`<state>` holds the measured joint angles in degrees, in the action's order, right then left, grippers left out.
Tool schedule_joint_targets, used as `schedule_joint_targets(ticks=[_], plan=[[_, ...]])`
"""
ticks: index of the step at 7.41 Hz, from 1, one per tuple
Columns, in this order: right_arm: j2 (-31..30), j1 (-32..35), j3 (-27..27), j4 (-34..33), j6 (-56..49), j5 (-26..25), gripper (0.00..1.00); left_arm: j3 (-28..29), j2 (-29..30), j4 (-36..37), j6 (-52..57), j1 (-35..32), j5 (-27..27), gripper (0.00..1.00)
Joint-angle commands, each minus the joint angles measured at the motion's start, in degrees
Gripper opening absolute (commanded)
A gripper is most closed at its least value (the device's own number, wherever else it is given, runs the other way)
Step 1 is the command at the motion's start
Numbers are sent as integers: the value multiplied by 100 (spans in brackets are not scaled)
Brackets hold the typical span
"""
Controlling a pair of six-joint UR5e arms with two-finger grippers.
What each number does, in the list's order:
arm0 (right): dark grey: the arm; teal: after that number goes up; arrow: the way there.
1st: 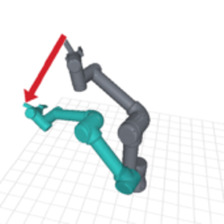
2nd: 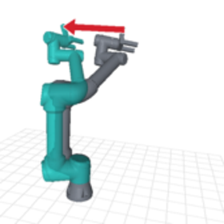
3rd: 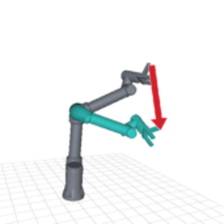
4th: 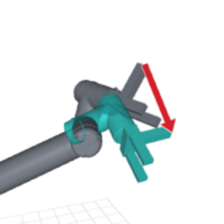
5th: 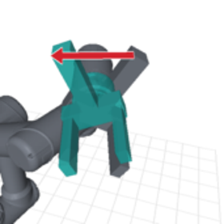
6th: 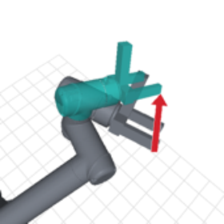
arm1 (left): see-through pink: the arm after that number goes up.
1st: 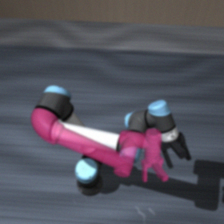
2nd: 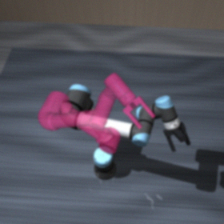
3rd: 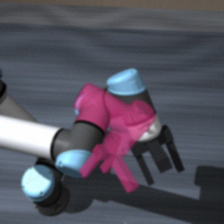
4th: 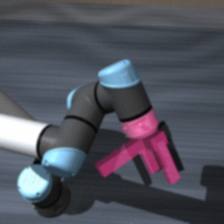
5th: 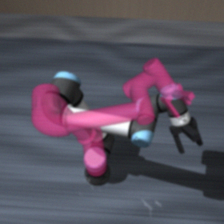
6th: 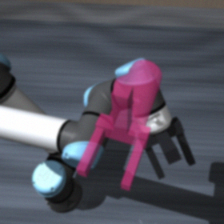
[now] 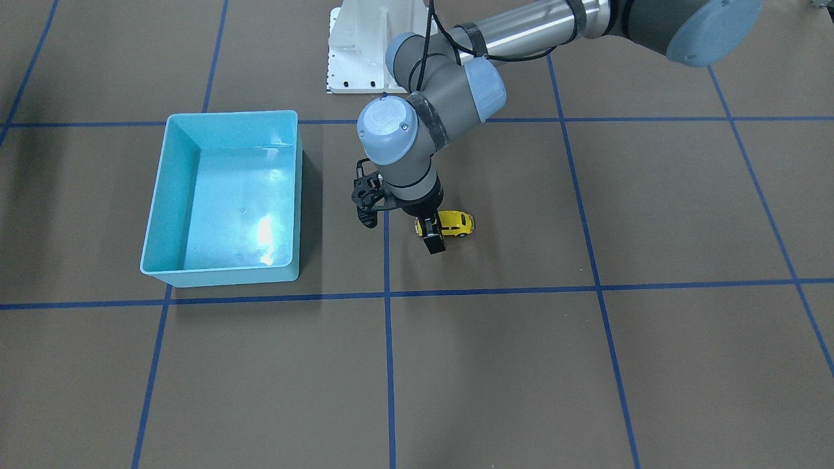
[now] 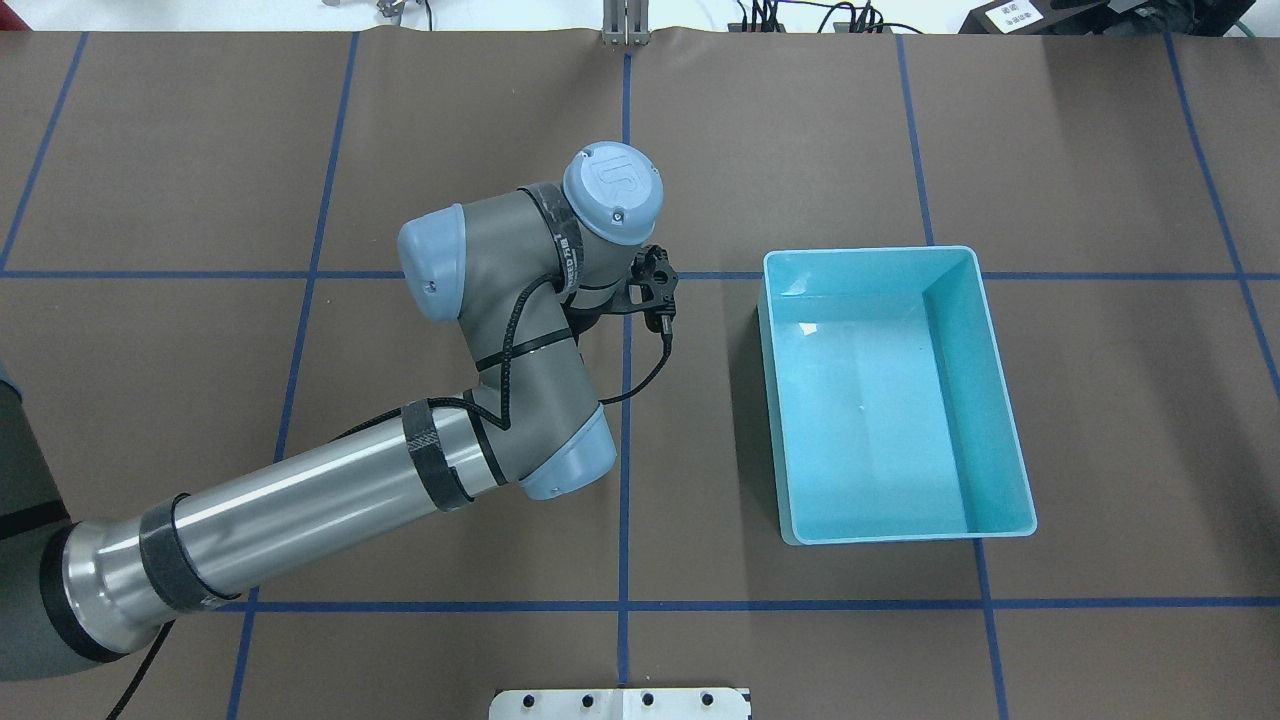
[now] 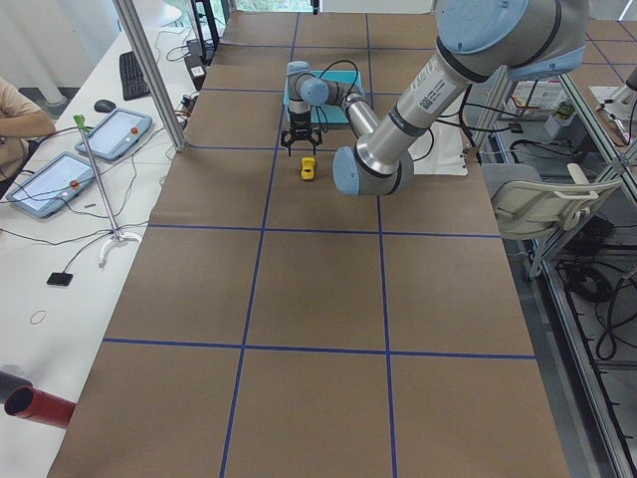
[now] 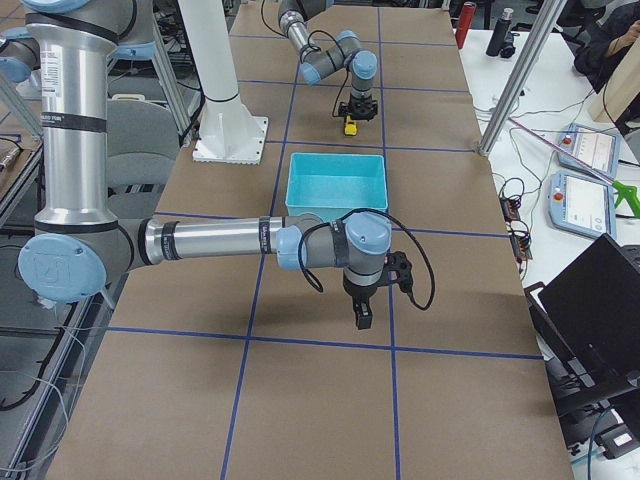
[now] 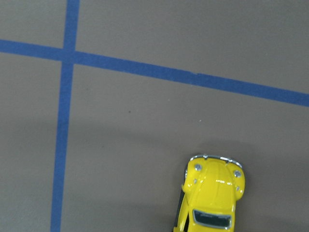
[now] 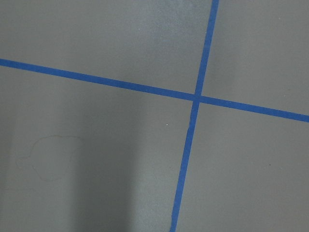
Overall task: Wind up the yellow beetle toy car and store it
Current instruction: 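Reach the left gripper down over the yellow beetle toy car, then press the left gripper onto the car's roof against the table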
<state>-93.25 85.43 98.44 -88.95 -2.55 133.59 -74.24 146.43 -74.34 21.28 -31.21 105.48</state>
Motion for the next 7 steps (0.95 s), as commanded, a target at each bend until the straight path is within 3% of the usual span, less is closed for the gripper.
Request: schedule_joint_targets(ticks=[1,4,7], plan=[[0,0,0,0,0,-9,100,93,113,288,25,246,-18,100],[0,0,0,0,0,-17,100,102,131,333,34,317,-596,100],[-9,0,0,0,0,-17,100,287,149,254,-1,326,-651,100]])
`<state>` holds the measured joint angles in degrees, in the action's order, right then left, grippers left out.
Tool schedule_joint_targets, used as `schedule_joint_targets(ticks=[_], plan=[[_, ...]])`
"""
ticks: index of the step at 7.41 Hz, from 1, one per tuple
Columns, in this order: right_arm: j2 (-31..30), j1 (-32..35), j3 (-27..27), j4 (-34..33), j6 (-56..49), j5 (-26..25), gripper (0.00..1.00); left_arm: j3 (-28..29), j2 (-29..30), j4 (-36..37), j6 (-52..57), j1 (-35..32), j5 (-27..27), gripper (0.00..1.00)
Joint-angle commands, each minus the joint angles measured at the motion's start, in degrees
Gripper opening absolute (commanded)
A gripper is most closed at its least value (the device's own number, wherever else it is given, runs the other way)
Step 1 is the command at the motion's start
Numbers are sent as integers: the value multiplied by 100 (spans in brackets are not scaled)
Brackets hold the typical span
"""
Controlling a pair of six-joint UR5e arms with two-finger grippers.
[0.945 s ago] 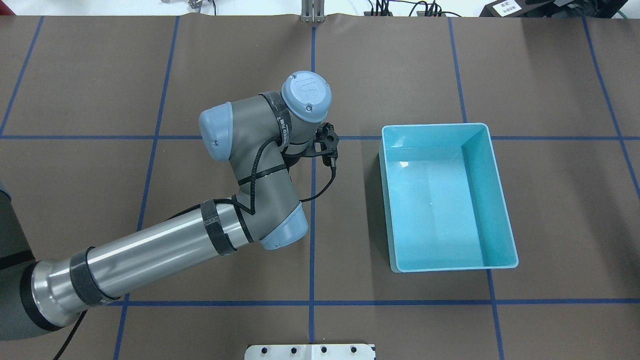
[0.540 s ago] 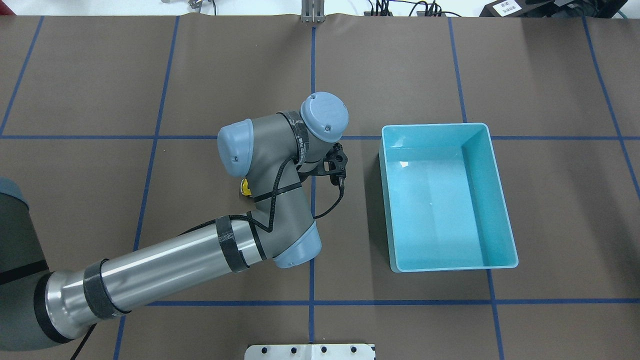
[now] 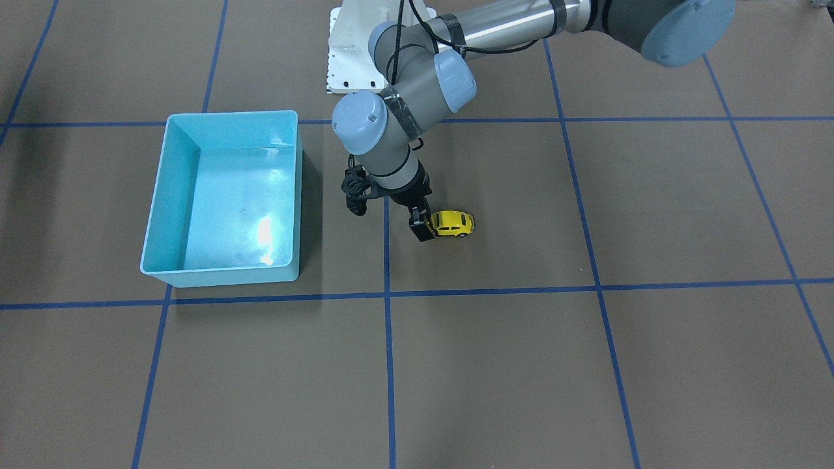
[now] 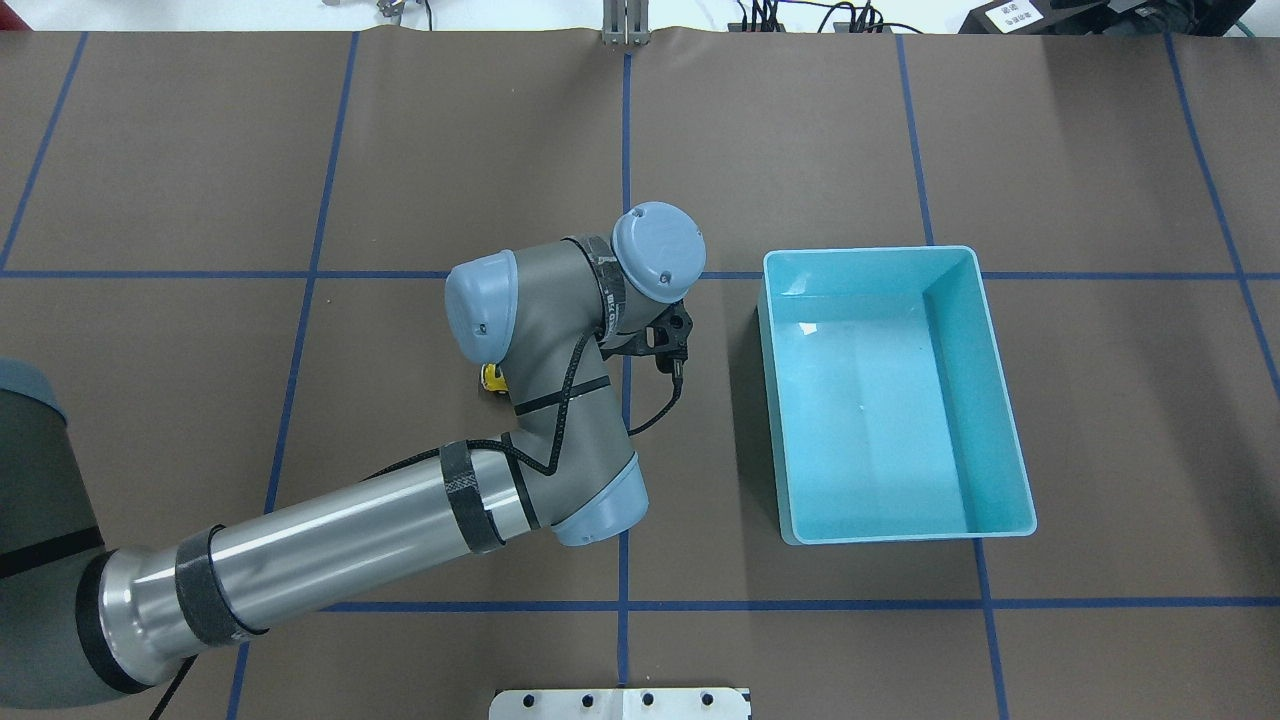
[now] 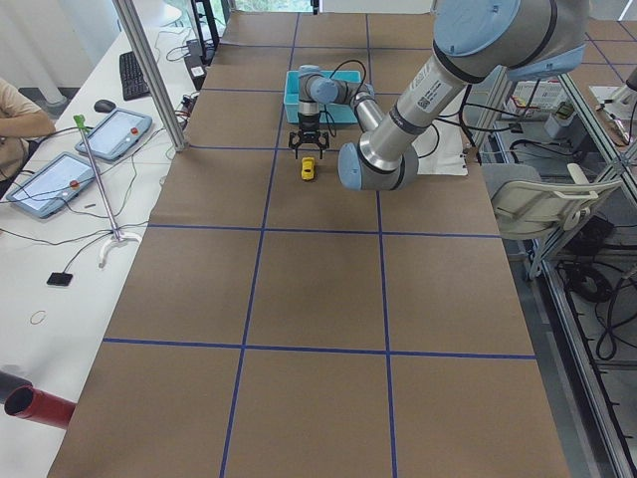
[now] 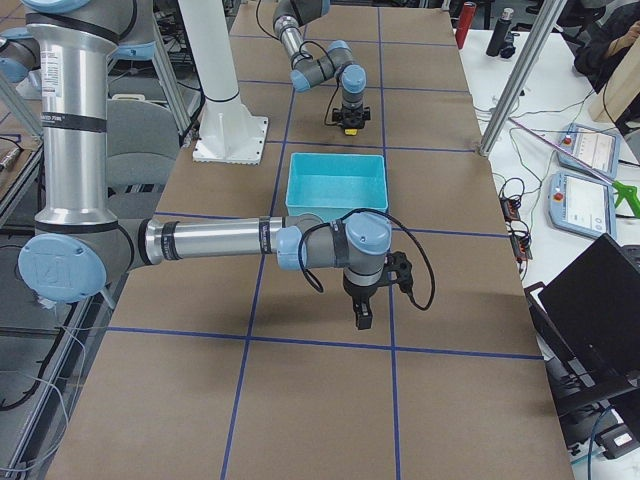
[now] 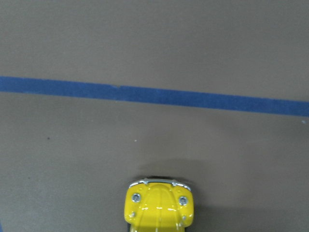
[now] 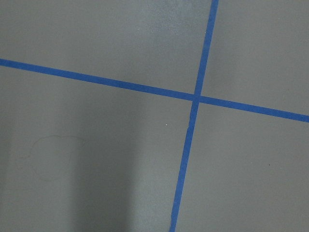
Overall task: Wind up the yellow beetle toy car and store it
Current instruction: 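Press the left gripper onto the car's roof against the table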
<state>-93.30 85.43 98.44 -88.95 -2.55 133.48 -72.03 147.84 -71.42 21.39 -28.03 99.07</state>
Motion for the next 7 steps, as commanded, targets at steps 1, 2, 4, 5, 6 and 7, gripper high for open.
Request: schedule_joint_targets(ticks=[1,2,4,5,6,7], plan=[[-4,0,0,0,0,-6,100,101,8,-99,-21,16,15,100],[-4,0,0,0,0,-6,100,119,8,-187,-13,17,16,100],[-4,0,0,0,0,-6,100,285,43,-336,-4,17,24,99],[-12,0,0,0,0,-6,100,330,61,-337,-4,17,24,98],[-13,0,0,9,0,-6,100,339,61,-337,-4,17,24,84],[-13,0,0,9,-9,-6,100,339,70,-337,-4,25,24,52]])
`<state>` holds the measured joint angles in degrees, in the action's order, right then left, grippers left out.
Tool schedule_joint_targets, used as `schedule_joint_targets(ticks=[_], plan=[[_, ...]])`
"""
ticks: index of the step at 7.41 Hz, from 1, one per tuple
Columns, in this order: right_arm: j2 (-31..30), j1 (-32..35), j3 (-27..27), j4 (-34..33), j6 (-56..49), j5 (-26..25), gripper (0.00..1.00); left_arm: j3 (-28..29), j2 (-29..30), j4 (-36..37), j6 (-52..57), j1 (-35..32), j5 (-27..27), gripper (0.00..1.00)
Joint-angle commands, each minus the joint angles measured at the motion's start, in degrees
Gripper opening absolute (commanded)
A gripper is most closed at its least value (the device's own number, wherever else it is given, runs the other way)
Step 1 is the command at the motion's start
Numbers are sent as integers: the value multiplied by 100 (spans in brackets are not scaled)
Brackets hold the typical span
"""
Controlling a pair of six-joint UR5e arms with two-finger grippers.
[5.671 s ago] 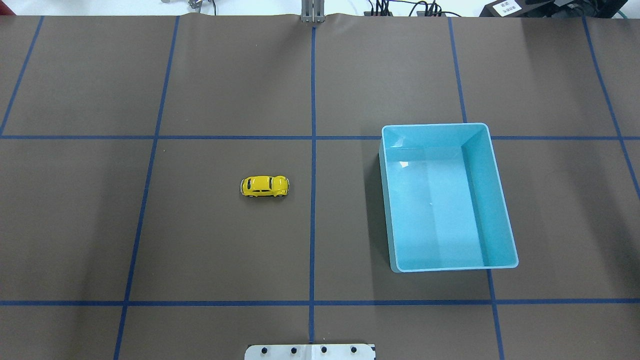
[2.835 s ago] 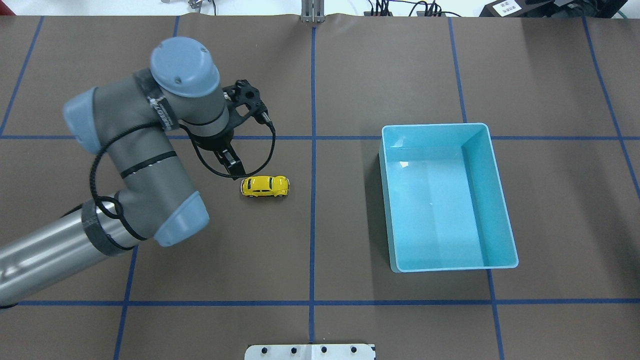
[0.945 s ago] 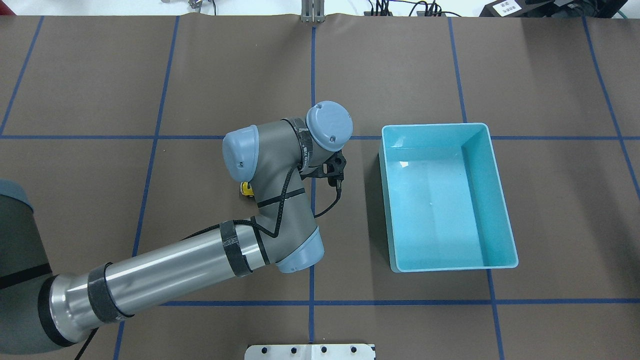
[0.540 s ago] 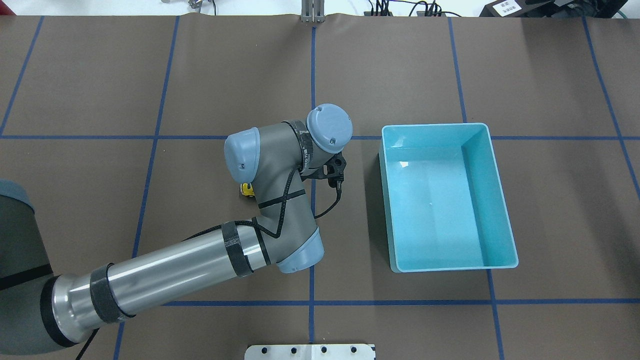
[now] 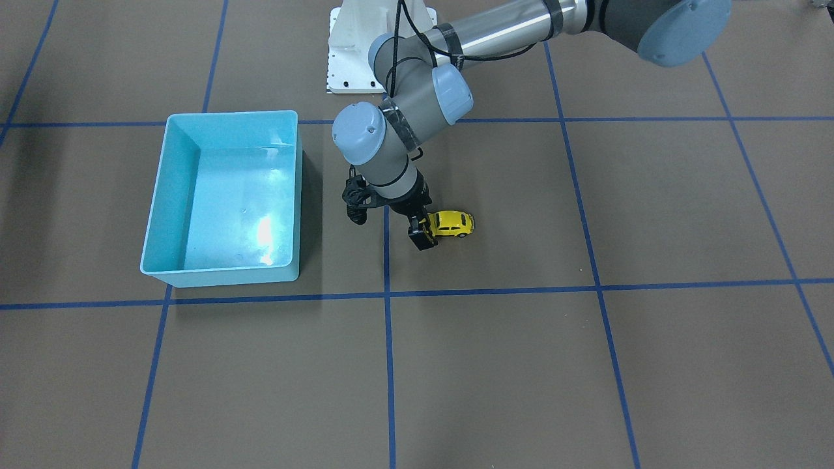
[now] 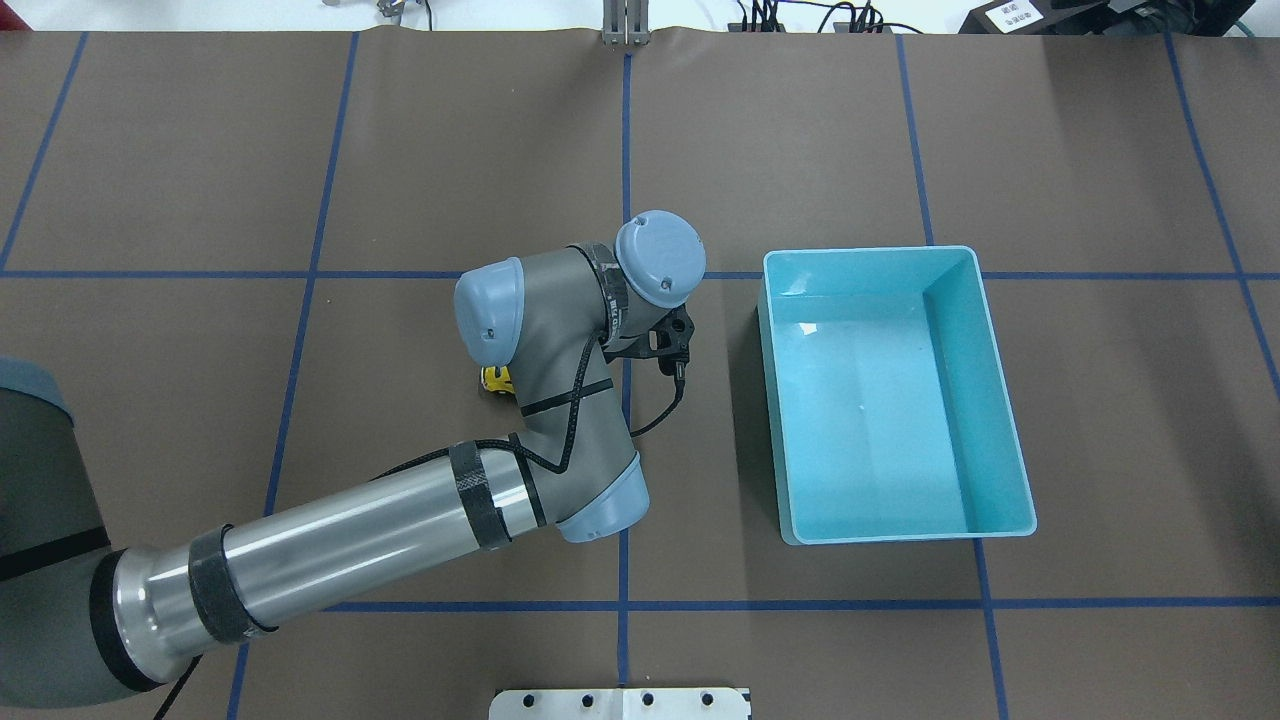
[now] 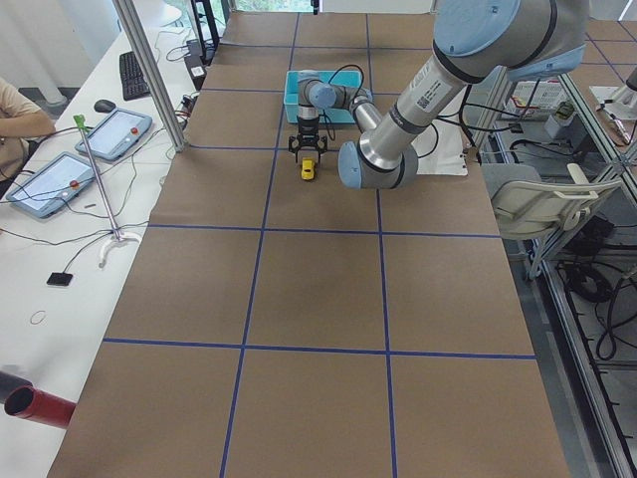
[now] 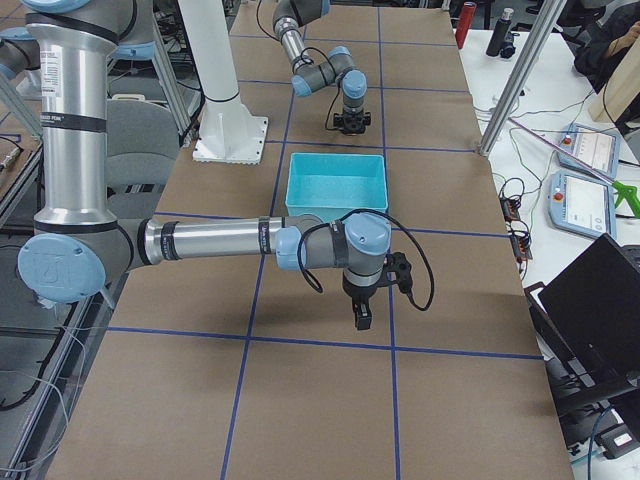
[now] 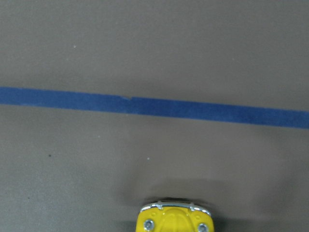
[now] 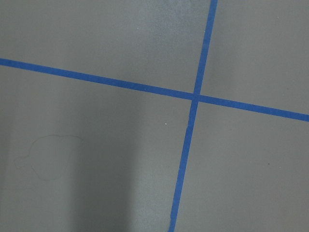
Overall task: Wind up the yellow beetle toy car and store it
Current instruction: 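Press the left gripper onto the car's roof against the table, then drag the car backward along the table toward the robot with the left gripper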
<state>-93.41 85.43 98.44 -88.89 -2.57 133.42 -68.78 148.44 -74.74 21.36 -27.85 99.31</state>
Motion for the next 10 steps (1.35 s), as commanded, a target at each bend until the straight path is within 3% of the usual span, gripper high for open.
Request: schedule_joint_targets(ticks=[1,2,3,5,8,10], plan=[[-2,0,0,12,2,0,100,22,19,-110,-35,16,-43,38],[7,-9,-35,12,-7,0,100,-12,27,-128,-26,16,-44,9],[7,-9,-35,12,-7,0,100,-39,45,-128,-35,16,-52,0],[7,-9,-35,21,2,0,100,-388,-59,-102,26,-158,-35,0],[25,-9,-44,12,2,0,100,-1625,-857,-5,44,-590,9,0],[25,-9,-44,12,2,0,100,-2129,-1473,-162,1041,-1001,480,0]])
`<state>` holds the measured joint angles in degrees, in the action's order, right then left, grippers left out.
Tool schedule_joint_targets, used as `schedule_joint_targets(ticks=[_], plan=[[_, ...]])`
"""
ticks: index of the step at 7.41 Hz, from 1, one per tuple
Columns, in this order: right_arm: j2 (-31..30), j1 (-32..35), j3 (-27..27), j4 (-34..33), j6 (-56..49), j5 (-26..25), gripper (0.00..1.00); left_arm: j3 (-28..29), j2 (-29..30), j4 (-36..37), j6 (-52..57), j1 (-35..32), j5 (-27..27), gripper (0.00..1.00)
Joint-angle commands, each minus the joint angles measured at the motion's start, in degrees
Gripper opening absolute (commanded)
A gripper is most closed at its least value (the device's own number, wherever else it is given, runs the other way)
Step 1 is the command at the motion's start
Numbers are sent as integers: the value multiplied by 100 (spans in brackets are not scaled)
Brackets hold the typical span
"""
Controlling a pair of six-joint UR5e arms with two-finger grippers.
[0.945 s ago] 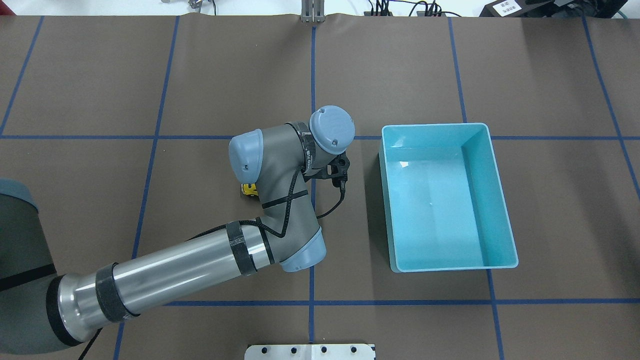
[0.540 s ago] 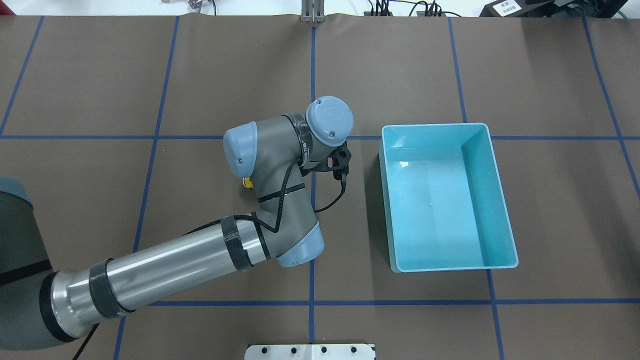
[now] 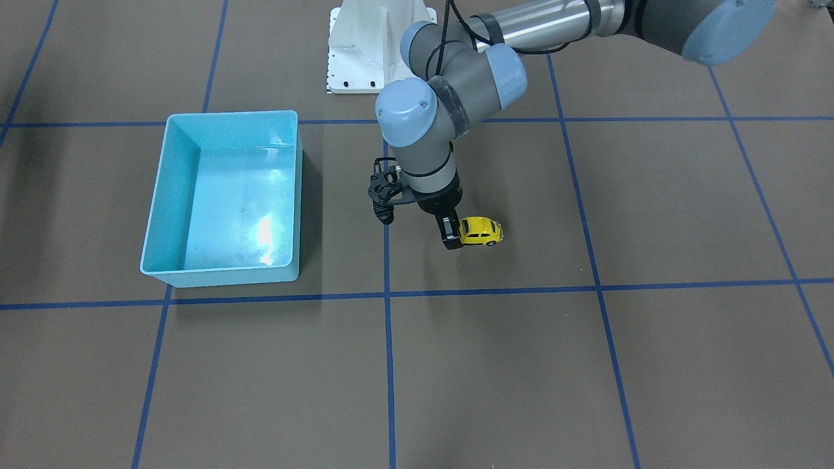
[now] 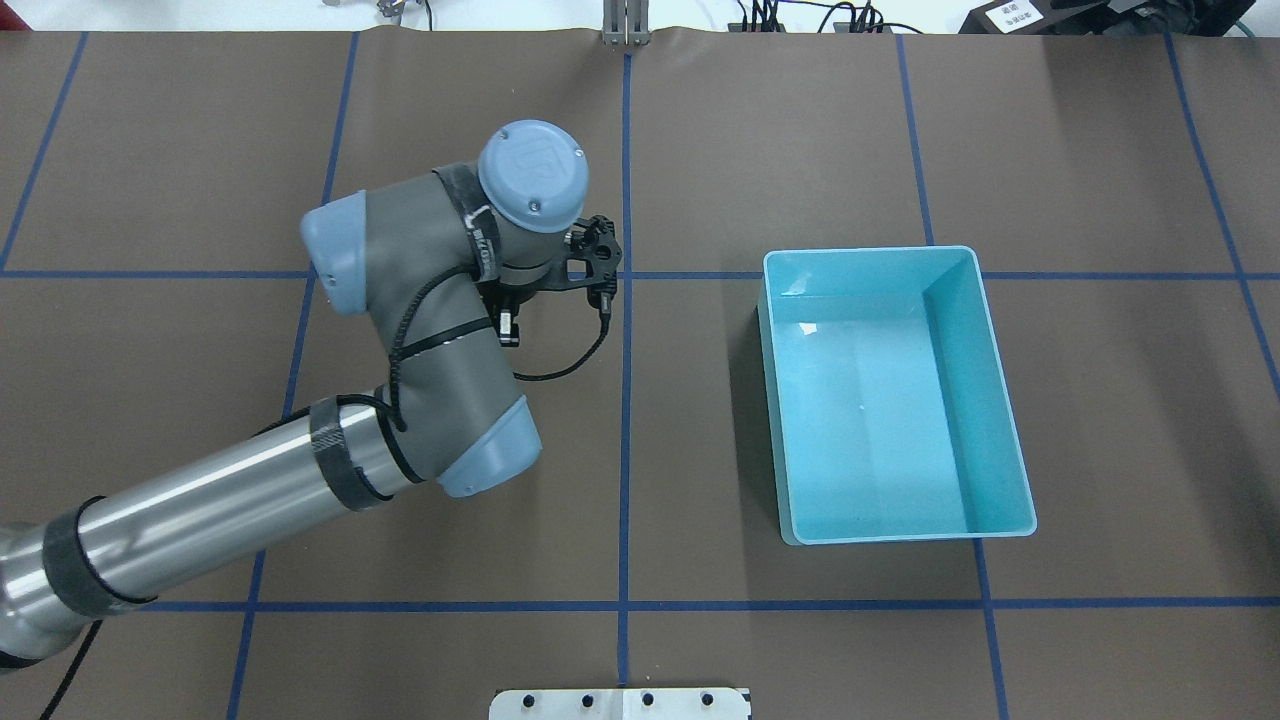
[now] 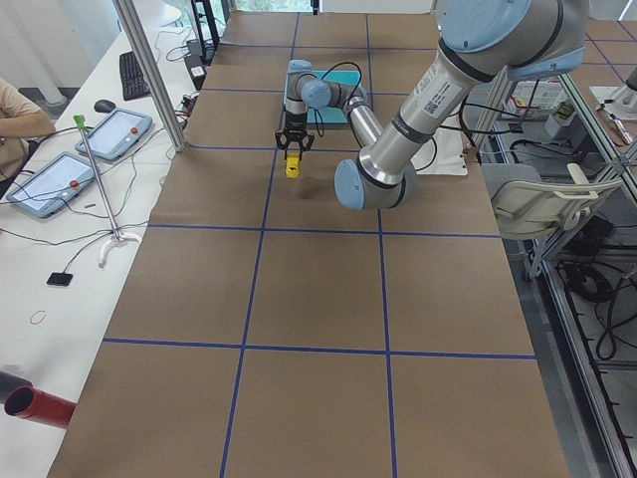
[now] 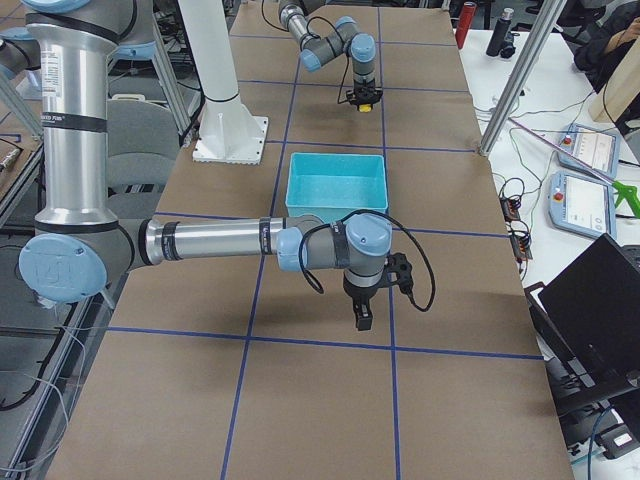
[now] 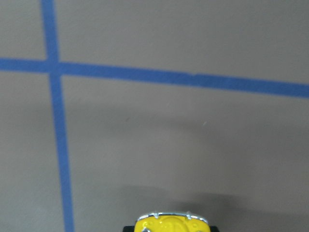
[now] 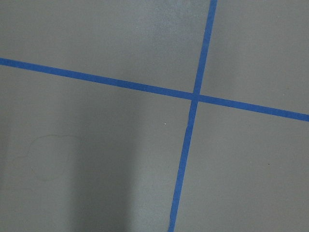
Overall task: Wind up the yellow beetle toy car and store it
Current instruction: 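Drag the car backward along the table toward the robot with the left gripper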
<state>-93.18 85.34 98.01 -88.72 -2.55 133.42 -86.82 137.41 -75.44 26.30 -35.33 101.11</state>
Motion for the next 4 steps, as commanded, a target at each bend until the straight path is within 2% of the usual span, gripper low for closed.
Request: schedule_joint_targets(ticks=[1,3,4], plan=[[2,0,-1,-5,0,0,100,-518,-730,-372,717,-473,582,0],[11,0,-1,-5,0,0,100,-704,-1450,-1144,1044,-764,1223,0],[11,0,-1,-5,0,0,100,-705,-1532,-1227,1018,-844,1340,0]])
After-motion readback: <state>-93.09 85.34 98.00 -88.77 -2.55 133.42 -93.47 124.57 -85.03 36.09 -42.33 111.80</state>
